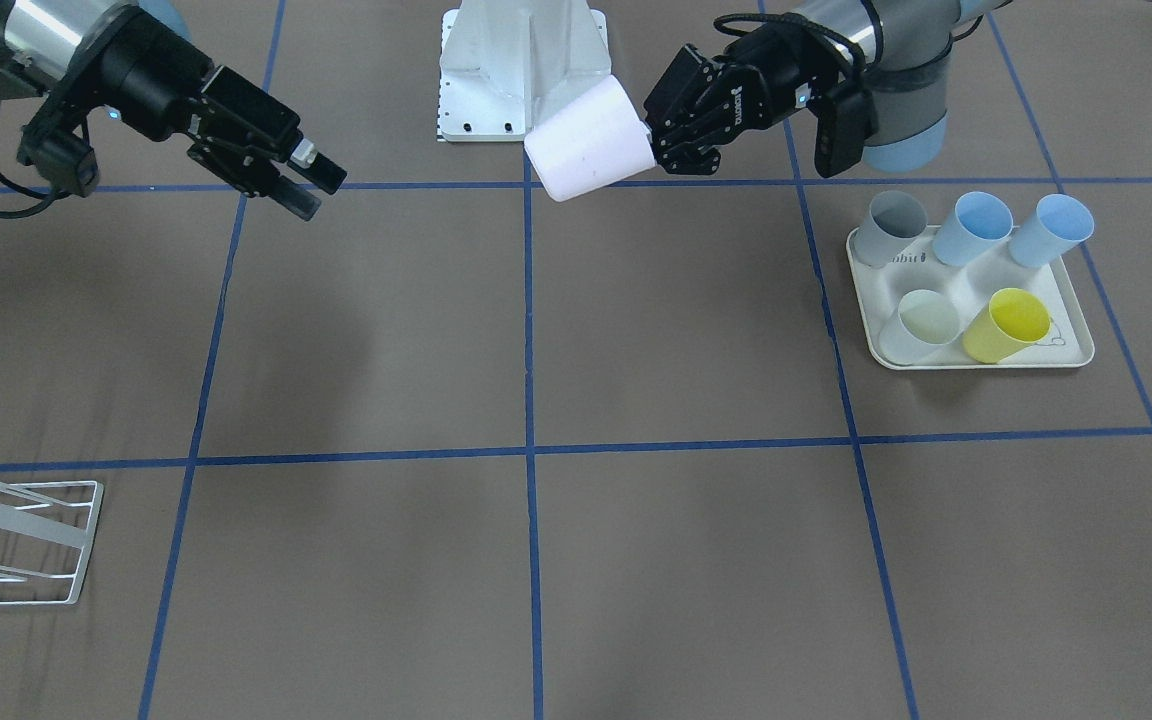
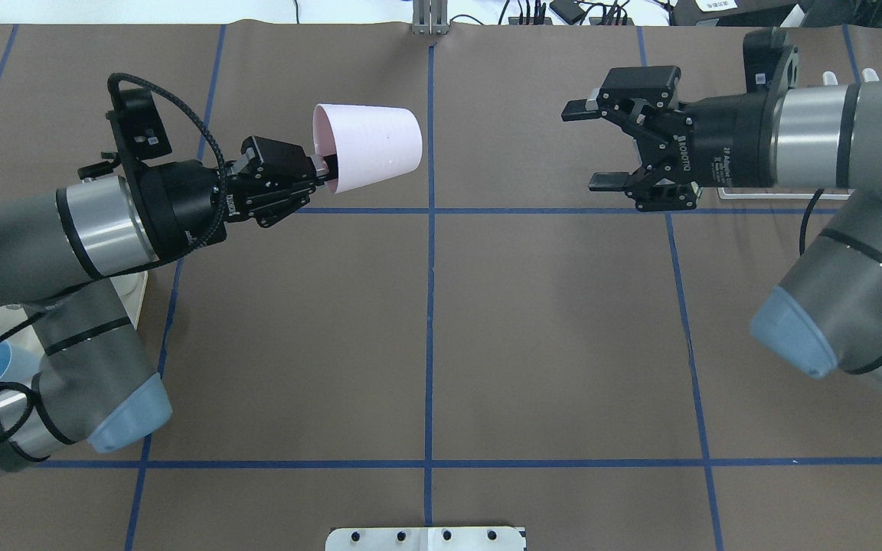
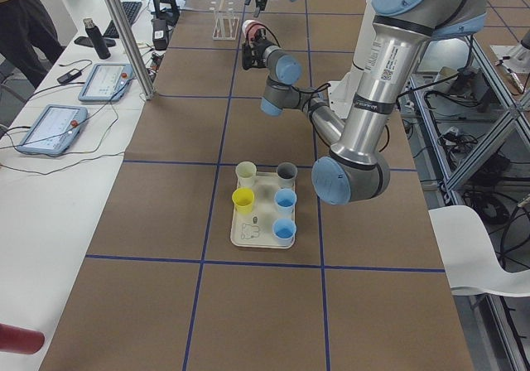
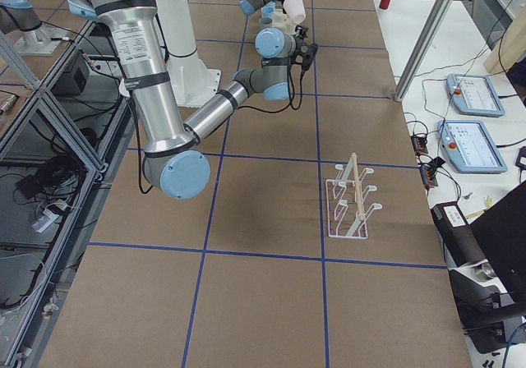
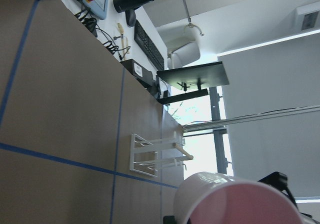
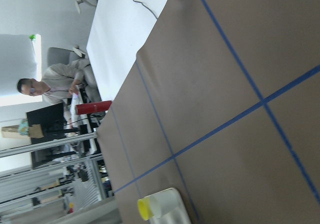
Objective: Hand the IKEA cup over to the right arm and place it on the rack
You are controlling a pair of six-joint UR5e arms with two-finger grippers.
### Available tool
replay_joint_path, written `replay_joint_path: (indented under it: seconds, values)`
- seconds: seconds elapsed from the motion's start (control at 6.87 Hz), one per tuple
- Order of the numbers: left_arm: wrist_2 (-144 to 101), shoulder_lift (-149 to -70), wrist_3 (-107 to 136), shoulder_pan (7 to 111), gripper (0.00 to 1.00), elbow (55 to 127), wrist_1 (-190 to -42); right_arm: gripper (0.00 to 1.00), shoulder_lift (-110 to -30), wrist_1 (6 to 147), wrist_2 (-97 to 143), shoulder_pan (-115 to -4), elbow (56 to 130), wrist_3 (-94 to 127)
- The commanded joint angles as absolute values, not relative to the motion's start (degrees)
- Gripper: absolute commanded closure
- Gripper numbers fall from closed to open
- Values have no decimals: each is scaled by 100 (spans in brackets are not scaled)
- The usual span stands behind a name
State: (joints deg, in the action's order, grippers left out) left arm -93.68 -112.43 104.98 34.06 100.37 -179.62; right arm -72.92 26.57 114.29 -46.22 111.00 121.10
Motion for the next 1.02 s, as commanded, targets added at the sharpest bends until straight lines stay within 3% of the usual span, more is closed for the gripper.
replay_joint_path:
  seconds: [0.0,0.87]
  values:
    - [-9220,-11521,10547,3104,100,9520,-18764,0,-7269,1787,10445,-4036,11127,12779]
    - [-9193,-11760,10556,2839,100,9466,-18756,0,-7094,1644,9968,-3490,11110,12788]
